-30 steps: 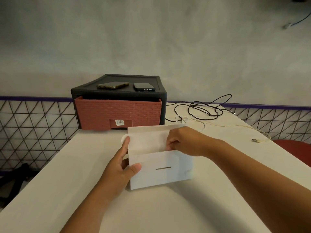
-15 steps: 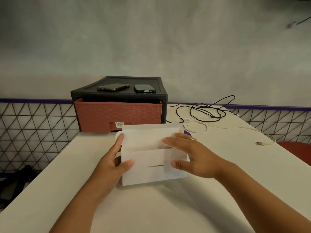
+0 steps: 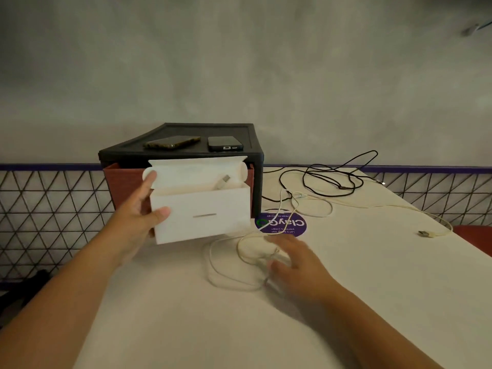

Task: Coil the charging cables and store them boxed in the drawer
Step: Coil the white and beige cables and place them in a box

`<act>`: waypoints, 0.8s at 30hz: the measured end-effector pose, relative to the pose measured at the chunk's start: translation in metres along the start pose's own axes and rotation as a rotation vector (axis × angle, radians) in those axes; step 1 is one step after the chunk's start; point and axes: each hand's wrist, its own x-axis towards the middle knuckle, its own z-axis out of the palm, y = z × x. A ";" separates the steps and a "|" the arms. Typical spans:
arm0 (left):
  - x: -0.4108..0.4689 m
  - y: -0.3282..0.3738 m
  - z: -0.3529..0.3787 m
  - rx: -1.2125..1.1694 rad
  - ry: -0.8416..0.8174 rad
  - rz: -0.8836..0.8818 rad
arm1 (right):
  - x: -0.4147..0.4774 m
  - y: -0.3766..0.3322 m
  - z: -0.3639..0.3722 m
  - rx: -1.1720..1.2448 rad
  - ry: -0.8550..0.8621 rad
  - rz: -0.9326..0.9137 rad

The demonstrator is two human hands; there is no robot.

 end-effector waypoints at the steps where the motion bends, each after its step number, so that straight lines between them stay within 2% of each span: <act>1: 0.006 -0.003 -0.001 0.005 0.014 0.002 | 0.000 -0.002 0.004 -0.080 -0.094 -0.038; 4: 0.021 -0.014 -0.001 -0.001 0.033 -0.003 | -0.002 -0.005 0.008 -0.241 -0.274 -0.136; 8: 0.033 -0.033 0.002 0.052 0.059 0.012 | -0.005 -0.006 0.001 -0.192 -0.290 -0.124; 15: 0.030 -0.049 0.009 0.268 0.051 0.001 | -0.013 -0.009 -0.016 -0.191 -0.421 -0.071; 19: 0.030 -0.044 0.016 0.422 0.085 0.022 | -0.014 -0.011 -0.021 -0.267 -0.379 -0.045; 24: 0.023 -0.042 0.021 0.472 0.105 0.011 | -0.016 -0.009 -0.024 -0.277 -0.332 -0.022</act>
